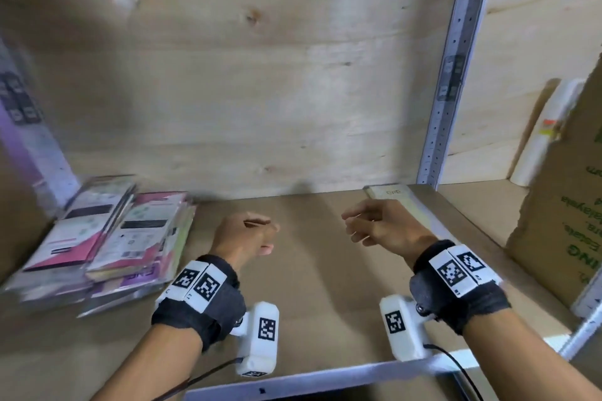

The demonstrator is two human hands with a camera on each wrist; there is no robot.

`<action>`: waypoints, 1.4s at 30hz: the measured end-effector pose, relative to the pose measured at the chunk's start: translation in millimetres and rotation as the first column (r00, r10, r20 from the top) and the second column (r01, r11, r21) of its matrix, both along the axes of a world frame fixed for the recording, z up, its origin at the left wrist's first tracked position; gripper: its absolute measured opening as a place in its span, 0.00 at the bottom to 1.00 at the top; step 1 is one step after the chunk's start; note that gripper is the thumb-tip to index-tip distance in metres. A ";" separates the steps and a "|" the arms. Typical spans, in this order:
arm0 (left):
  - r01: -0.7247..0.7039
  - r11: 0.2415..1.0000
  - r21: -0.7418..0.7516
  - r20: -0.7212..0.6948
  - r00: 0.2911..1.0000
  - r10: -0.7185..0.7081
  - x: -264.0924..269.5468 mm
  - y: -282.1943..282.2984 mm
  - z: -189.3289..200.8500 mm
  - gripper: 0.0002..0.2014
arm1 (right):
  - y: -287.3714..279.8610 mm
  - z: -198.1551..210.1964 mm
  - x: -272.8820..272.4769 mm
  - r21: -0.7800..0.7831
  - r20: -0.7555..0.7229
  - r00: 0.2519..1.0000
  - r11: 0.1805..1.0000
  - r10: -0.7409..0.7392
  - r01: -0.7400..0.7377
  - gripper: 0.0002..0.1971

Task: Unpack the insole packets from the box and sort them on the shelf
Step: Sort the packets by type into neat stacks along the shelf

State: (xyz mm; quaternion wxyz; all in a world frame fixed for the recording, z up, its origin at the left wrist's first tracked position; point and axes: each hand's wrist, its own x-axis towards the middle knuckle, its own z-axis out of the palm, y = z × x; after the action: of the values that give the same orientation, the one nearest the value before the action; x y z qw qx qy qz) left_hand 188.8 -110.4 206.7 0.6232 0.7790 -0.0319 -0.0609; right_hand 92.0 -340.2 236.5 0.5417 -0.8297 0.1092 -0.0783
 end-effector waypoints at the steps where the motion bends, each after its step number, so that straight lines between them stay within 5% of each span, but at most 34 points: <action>1: -0.024 1.000 -0.017 0.019 1.000 0.025 0.2 14.2 0.4 0.07 | 13.1 0.0 4.0 0.012 -0.003 0.999 0.999 0.032 -0.032 0.08; 13: -0.265 0.956 -0.123 0.128 0.951 0.281 20.8 151.4 24.3 0.08 | 182.0 -8.5 91.3 0.054 -0.160 0.937 0.950 0.312 -0.307 0.11; 18: -0.338 0.933 -0.126 0.113 0.929 0.352 28.3 186.4 26.5 0.09 | 241.4 -7.9 127.0 0.071 -0.225 0.919 0.946 0.324 -0.316 0.03; 20: -0.363 0.923 -0.127 0.108 0.920 0.377 30.7 196.7 26.8 0.08 | 259.3 -10.2 142.2 0.082 -0.261 0.921 0.957 0.291 -0.279 0.11; 24: -0.393 0.909 -0.137 0.102 0.908 0.408 31.5 214.0 27.3 0.07 | 287.4 -25.4 162.0 -0.206 -0.363 0.909 0.933 0.205 -0.293 0.26; 29: -0.379 0.914 -0.143 0.084 0.916 0.392 26.4 226.0 26.0 0.09 | 294.1 -48.9 169.2 -0.330 -0.356 0.921 0.900 0.159 -0.284 0.44; 33: -0.376 0.918 -0.129 0.082 0.918 0.388 24.2 235.2 24.6 0.08 | 283.8 -48.9 172.4 -0.242 -0.392 0.900 0.923 0.190 -0.300 0.37; 38: -0.336 0.939 -0.070 0.077 0.937 0.341 22.5 225.8 19.2 0.05 | 251.3 -38.9 153.0 -0.133 -0.402 0.876 0.929 0.267 -0.345 0.13; 42: -0.263 0.964 0.040 0.104 0.960 0.258 18.2 212.0 14.4 0.09 | 221.9 -30.0 123.4 0.177 -0.266 0.907 0.942 0.326 -0.287 0.09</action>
State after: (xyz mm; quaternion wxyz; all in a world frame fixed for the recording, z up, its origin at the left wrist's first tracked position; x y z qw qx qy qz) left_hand 207.0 101.6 221.1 0.6024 0.7949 0.0420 0.0592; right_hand 215.4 -118.3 206.5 0.5795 -0.8008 0.0608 0.1384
